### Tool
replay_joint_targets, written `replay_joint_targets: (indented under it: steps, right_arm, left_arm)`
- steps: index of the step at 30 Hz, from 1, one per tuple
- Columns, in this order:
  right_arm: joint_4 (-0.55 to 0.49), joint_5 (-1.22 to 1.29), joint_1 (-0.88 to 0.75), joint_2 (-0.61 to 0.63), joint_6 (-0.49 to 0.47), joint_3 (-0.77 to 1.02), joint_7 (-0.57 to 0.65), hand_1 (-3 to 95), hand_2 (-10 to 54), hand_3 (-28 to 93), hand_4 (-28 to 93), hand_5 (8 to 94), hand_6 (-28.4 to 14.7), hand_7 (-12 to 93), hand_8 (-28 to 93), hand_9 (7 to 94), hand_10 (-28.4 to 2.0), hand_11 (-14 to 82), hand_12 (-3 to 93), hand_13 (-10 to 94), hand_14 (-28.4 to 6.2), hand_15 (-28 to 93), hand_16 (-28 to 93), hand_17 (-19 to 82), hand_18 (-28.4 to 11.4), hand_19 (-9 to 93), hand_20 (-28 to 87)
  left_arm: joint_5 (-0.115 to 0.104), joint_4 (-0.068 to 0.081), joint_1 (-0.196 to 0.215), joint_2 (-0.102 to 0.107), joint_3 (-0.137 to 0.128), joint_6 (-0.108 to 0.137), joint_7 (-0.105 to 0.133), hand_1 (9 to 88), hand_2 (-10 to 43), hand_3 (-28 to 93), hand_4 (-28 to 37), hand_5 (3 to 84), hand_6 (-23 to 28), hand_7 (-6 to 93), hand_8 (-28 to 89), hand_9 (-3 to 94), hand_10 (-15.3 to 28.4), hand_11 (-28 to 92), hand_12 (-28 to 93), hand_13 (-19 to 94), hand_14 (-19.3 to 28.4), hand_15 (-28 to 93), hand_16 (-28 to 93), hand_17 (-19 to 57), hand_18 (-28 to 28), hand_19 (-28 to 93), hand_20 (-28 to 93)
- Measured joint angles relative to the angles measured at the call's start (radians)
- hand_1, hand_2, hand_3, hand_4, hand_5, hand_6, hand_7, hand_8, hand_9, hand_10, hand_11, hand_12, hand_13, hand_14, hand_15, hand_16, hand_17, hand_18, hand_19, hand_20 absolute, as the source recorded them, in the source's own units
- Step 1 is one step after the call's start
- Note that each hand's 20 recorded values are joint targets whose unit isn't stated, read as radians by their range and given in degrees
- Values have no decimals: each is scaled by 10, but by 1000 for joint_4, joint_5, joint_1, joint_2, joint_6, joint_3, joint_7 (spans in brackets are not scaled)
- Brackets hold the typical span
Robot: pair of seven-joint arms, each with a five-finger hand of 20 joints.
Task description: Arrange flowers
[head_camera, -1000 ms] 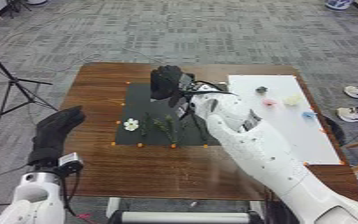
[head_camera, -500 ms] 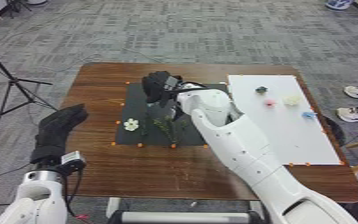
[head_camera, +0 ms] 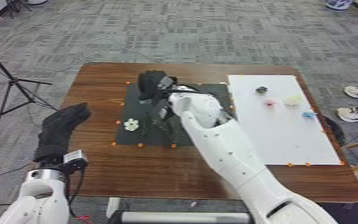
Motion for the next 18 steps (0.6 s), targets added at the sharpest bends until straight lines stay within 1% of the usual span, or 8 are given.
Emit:
replay_joint_targets:
  steps: [4,7,12,18]
  right_arm:
    - [11,48,-17,-16,96,-16,46,559,-77,613,-229,769,30,315,-13,924,-71,131,187,896,-31,659,377,513,-212,932,603]
    - [13,70,-27,-17,156,-34,54,559,-77,613,-229,769,29,314,-12,925,-71,131,187,896,-32,659,376,513,-211,932,604]
    - [13,56,-38,-16,167,-46,49,559,-77,612,-230,769,29,313,-11,924,-69,131,189,896,-31,660,376,513,-211,932,605]
    - [14,-116,-45,-18,144,-27,-9,558,-76,613,-229,768,31,313,-11,925,-69,130,191,896,-31,660,377,512,-212,932,607]
  left_arm:
    - [0,4,-6,0,5,0,0,260,9,729,-211,517,25,201,-78,512,130,217,141,416,162,196,-1,75,114,95,185]
    - [0,6,-11,0,8,-1,0,260,9,729,-212,518,25,203,-78,512,130,217,140,416,162,197,-1,75,114,95,185]
    - [0,9,-20,0,11,-4,-2,260,9,729,-212,517,25,203,-79,512,131,217,140,416,163,197,-2,75,114,95,185]
    - [1,11,-31,1,17,-9,-2,260,9,729,-213,517,25,203,-78,512,130,218,141,416,163,197,-2,75,113,94,185]
